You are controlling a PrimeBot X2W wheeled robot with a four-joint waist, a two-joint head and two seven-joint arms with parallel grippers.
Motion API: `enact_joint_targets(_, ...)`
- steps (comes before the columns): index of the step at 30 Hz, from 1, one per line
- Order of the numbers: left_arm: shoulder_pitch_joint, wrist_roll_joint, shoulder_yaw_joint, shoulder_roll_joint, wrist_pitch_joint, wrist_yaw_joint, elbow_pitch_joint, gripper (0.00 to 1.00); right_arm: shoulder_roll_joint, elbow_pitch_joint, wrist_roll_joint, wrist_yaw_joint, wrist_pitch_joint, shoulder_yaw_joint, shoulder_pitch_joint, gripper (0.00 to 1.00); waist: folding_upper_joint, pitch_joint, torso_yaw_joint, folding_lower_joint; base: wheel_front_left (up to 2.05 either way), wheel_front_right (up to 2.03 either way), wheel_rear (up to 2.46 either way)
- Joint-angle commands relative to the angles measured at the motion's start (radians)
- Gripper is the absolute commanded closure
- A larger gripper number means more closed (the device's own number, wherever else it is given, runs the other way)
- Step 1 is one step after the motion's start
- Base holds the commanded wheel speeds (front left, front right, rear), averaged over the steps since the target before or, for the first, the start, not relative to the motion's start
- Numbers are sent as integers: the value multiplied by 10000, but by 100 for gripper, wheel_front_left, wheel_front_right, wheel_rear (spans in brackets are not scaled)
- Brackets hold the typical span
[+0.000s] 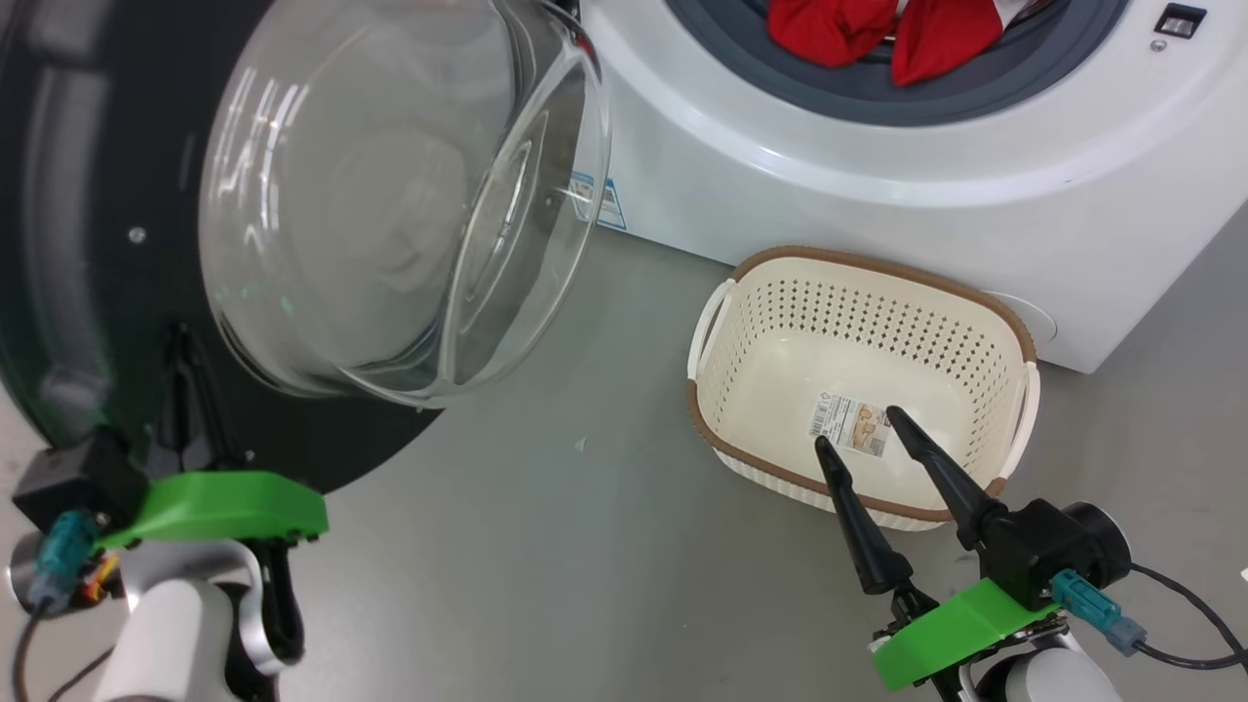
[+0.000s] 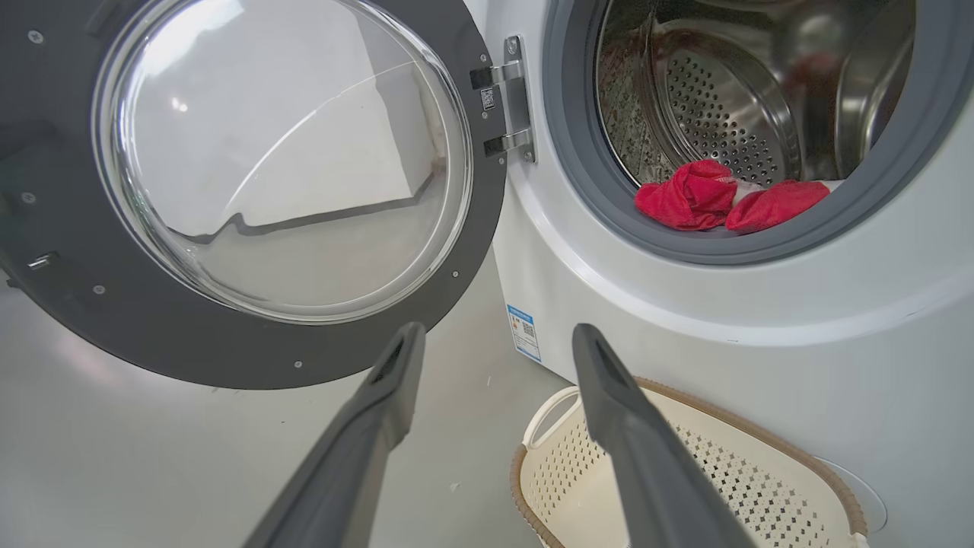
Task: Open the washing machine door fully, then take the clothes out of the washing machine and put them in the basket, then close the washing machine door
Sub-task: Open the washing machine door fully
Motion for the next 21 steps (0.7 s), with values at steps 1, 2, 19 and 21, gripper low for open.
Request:
enact_joint_targets(1,-407,91,616,383,-92,-43,-80,100,41,-327,-184,48,20,282,-146,0,0,65,-4,0,0,0,0)
enact_joint_targets(2,-501,145,735,349,-92,-123,63,100,41,-351,-205,48,44,285,-156,0,0,102,-10,0,0,0,0)
enact_joint_targets(19,-1602,667,3369,-110,-93,-1310,1522,100,41,-416,-370,48,159,282,-359,0,0,480,-283,0,0,0,0)
enact_joint_targets(21,-1701,756,3658,-133,-93,-1439,1750,100,41,-397,-378,48,159,289,-398,0,0,513,-317,0,0,0,0)
